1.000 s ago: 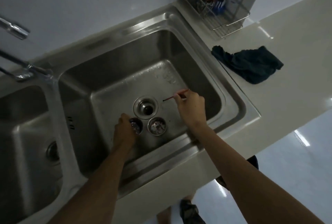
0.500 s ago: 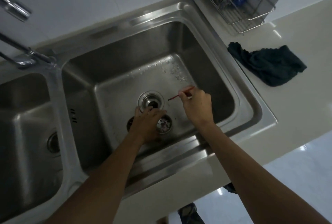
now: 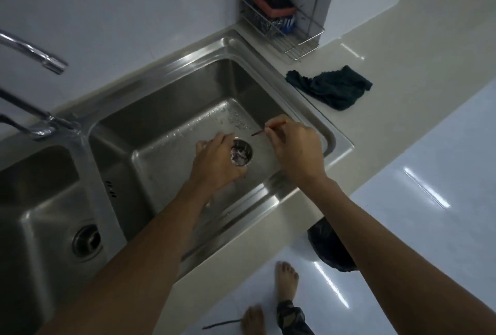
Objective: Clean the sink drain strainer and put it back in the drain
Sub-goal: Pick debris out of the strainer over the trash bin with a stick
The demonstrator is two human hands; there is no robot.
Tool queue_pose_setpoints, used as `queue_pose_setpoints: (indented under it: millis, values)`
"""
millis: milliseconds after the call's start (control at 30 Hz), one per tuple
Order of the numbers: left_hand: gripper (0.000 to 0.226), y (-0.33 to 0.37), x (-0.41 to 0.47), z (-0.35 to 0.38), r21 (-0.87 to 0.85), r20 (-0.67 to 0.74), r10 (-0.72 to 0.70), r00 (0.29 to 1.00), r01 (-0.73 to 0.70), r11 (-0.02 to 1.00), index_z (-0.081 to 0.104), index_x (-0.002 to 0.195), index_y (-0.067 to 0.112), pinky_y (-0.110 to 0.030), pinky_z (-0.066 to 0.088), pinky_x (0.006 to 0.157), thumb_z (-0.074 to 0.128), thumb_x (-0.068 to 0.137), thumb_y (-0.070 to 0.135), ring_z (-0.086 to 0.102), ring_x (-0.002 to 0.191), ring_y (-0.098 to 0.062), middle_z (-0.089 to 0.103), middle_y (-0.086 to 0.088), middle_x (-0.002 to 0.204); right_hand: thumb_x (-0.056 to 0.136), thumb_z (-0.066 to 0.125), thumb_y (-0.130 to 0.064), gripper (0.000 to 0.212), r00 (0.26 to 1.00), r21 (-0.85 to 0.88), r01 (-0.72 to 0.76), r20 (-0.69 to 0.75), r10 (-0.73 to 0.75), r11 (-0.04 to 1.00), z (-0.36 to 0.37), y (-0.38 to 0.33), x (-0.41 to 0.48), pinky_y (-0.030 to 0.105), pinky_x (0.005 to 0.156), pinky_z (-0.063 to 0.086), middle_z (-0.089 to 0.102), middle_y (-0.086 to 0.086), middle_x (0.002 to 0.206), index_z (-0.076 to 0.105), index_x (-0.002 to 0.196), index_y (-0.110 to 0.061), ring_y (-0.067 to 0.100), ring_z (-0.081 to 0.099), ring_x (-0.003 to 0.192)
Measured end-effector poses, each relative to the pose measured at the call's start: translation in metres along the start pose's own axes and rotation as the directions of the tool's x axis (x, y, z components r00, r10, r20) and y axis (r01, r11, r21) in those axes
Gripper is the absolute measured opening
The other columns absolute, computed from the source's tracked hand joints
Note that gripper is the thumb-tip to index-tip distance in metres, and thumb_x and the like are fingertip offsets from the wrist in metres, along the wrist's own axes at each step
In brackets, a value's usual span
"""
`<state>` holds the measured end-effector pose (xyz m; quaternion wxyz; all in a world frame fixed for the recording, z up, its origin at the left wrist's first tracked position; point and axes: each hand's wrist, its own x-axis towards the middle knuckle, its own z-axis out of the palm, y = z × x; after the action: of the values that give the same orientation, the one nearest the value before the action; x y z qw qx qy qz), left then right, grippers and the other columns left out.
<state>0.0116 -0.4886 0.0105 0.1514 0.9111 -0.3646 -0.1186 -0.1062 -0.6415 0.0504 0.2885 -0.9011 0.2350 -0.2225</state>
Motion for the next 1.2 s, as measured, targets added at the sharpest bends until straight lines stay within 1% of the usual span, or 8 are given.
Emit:
queue_pose_setpoints:
  millis: [100,233,300,400,533,833,967,1200]
  values:
    - [0.084,0.041,-0.007,-0.022,-0.132,-0.037,0.095,0.995,-0.100,0.986,0.048,0.144,0.015,-0.046,0.051,0.101,0.085,0.073,0.038,0.061,0.116,-0.031,0.051,-0.006,0.135,0.099,0.061,-0.030,0.012,0.994,-0.056,0.010,-0.110,-0.016,0.998,-0.043,-0.008,-0.017,0.026,0.068,0.055,0.073,-0.009,0.093,0.070,0.106,-0.024,0.008,0.065,0.078]
    - [0.098,0.106,-0.021,-0.036,-0.188,-0.071,0.202,0.977,-0.212,0.959,0.033,0.153,0.017,-0.030,0.049,0.093,0.085,0.076,0.046,0.056,0.124,-0.026,0.049,-0.005,0.141,0.100,0.060,-0.035,0.016,0.980,-0.142,-0.049,-0.200,0.020,0.989,-0.105,-0.008,-0.042,0.031,0.065,0.054,0.073,-0.011,0.096,0.070,0.108,-0.026,0.010,0.063,0.081]
    - [0.102,0.142,-0.028,-0.036,-0.223,-0.075,0.254,0.964,-0.265,0.938,0.029,0.153,0.018,-0.034,0.053,0.096,0.087,0.074,0.048,0.056,0.125,-0.024,0.049,-0.005,0.142,0.100,0.060,-0.035,0.013,0.964,-0.144,-0.076,-0.263,0.035,0.987,-0.138,0.000,-0.059,0.032,0.062,0.053,0.073,-0.011,0.094,0.069,0.106,-0.028,0.010,0.062,0.079]
    - [0.087,0.196,-0.040,-0.023,-0.242,-0.064,0.352,0.934,-0.357,0.902,0.043,0.139,0.017,-0.044,0.056,0.095,0.090,0.070,0.042,0.060,0.117,-0.025,0.055,-0.003,0.131,0.100,0.060,-0.036,0.013,0.939,-0.147,-0.164,-0.327,0.109,0.975,-0.180,0.022,-0.090,0.035,0.062,0.054,0.073,-0.012,0.092,0.069,0.107,-0.029,0.010,0.063,0.079]
    - [0.074,0.253,-0.052,0.019,-0.218,0.008,0.437,0.900,-0.425,0.879,0.053,0.132,0.013,-0.042,0.055,0.093,0.089,0.072,0.039,0.062,0.109,-0.025,0.058,-0.004,0.127,0.099,0.060,-0.037,0.012,0.922,-0.214,-0.245,-0.352,0.160,0.946,-0.205,0.064,-0.136,0.036,0.062,0.055,0.072,-0.015,0.091,0.069,0.106,-0.031,0.010,0.063,0.080]
    - [0.068,0.299,-0.063,0.192,-0.202,0.186,0.466,0.865,-0.430,0.880,0.055,0.130,0.017,-0.043,0.051,0.094,0.085,0.074,0.041,0.062,0.106,-0.024,0.058,-0.001,0.124,0.089,0.071,-0.024,0.020,0.916,-0.382,-0.399,-0.205,0.345,0.833,-0.148,0.208,-0.254,0.032,0.046,0.047,0.068,-0.016,0.090,0.065,0.105,-0.035,0.013,0.054,0.078]
    - [0.071,0.283,-0.057,0.289,-0.143,0.243,0.435,0.867,-0.411,0.900,0.055,0.133,0.015,-0.045,0.049,0.095,0.084,0.074,0.041,0.062,0.110,-0.026,0.058,-0.003,0.125,0.095,0.064,-0.031,0.009,0.895,-0.265,-0.438,-0.217,0.390,0.859,-0.099,0.277,-0.289,0.030,0.048,0.047,0.070,-0.017,0.090,0.068,0.102,-0.034,0.012,0.058,0.081]
    - [0.073,0.226,-0.051,0.435,-0.110,0.335,0.368,0.868,-0.352,0.930,0.054,0.131,0.010,-0.045,0.055,0.088,0.087,0.075,0.042,0.064,0.105,-0.026,0.062,-0.006,0.123,0.099,0.058,-0.038,0.015,0.778,0.055,-0.612,-0.135,0.613,0.789,0.021,0.389,-0.329,0.020,0.072,0.054,0.072,-0.017,0.097,0.069,0.107,-0.034,0.007,0.064,0.084]
